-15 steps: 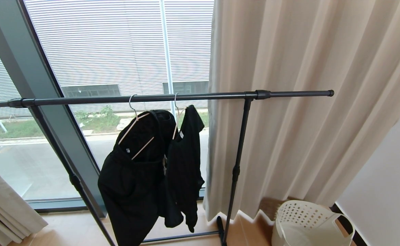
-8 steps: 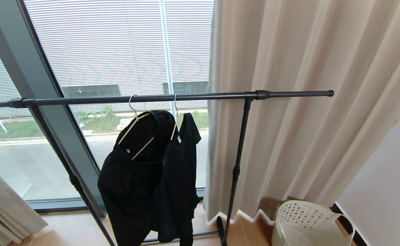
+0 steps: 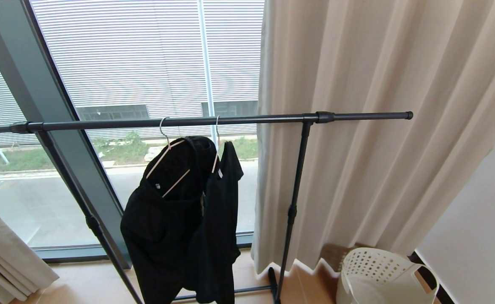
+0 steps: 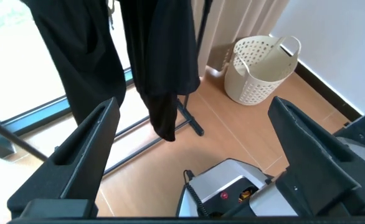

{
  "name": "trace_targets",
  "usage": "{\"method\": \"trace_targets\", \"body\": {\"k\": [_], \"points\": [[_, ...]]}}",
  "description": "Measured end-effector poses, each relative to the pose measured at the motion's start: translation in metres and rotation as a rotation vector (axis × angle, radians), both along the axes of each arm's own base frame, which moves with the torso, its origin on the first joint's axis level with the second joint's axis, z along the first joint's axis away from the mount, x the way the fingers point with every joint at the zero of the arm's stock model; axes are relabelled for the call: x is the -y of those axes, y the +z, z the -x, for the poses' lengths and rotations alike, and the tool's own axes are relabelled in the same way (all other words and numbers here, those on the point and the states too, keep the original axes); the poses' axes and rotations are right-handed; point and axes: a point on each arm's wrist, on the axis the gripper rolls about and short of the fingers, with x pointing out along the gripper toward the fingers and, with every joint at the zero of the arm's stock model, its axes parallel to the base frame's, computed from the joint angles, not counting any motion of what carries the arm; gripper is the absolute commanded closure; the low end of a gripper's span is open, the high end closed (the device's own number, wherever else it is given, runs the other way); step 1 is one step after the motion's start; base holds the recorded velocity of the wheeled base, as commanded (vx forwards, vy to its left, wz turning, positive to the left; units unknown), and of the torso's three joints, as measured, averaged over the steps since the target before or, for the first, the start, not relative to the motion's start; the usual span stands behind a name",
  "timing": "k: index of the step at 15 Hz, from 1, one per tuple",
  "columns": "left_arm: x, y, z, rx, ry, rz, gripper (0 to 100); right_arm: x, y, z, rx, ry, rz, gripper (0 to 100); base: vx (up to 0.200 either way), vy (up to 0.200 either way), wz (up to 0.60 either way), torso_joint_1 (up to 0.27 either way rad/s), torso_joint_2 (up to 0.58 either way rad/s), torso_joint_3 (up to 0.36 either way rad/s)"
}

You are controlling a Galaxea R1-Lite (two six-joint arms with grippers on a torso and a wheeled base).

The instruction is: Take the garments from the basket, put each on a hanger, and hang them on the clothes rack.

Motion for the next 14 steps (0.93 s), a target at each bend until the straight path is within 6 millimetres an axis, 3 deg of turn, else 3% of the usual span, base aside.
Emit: {"method": "trace_targets", "body": {"k": [5, 10, 14], "points": [[-0.004, -0.006, 0.009, 0.004, 0.015, -0.017, 0, -0.001, -0.001, 0.002, 0.027, -0.054, -0.001, 0, 0.0, 0.0, 0.0, 0.0, 0.0, 0.0], [-0.006, -0.006, 0.019, 0.13, -0.195, -0.017, 0, -0.001, -0.001, 0.002, 0.03, -0.055, -0.002, 0, 0.0, 0.0, 0.0, 0.0, 0.0, 0.0], [-0.008, -0.007, 0.019, 0.127, -0.064, -0.042, 0, -0.001, -0.001, 0.003, 0.032, -0.055, -0.002, 0, 0.0, 0.0, 0.0, 0.0, 0.0, 0.0]]}}
